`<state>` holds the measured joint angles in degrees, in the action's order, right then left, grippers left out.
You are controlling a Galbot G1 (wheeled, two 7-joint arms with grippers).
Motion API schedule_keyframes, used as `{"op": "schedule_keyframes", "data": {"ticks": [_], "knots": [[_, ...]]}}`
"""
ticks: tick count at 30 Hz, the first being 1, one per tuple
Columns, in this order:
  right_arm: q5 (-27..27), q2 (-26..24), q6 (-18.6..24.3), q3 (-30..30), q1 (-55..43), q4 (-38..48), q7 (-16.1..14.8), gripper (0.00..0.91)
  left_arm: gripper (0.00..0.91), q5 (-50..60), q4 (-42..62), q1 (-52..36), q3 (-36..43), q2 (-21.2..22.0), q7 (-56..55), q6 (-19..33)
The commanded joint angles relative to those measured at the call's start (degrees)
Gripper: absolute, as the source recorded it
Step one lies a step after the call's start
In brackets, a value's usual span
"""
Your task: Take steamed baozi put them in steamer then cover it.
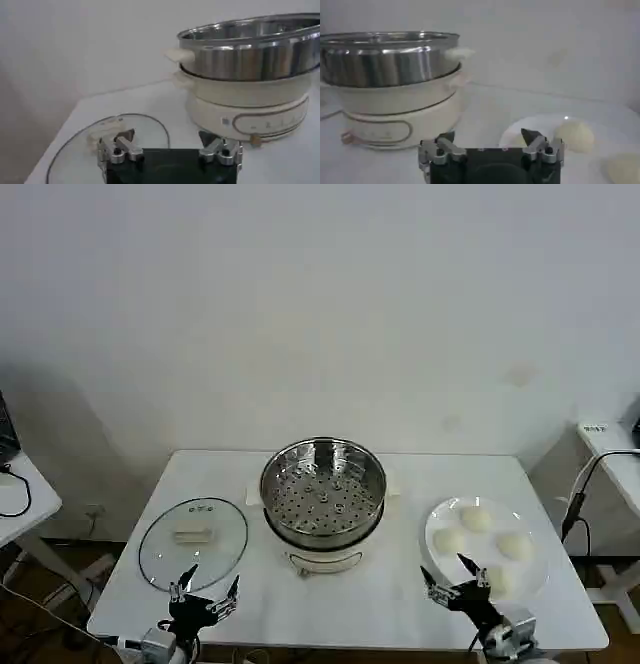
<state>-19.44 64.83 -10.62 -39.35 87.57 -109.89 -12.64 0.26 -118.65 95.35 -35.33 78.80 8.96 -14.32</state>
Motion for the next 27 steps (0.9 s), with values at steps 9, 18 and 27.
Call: {"op": "schedule_keyframes", "data": {"ticks": [9,18,27], "knots": [[-0.3,-20.5,-7.5,-4.1,-18.4,10.2,-8.7,0.907,0.907,-0.3,0.5,-0.8,-0.3,0.8,-0.2,0.0],[16.0,-34.6,-6.1,6.6,-34.7,22.9,-37.0,0.907,0.907,-0.5,0.5,-0.9,-0.5,1.3,-0.5,-0.1],[26.5,-38.6,-3.4,30.6,-59.4,33.7,-57.1,0.907,0.907,-1.0,-1.7,-0.6,-0.4,1.7,0.0,-0.3]]}}
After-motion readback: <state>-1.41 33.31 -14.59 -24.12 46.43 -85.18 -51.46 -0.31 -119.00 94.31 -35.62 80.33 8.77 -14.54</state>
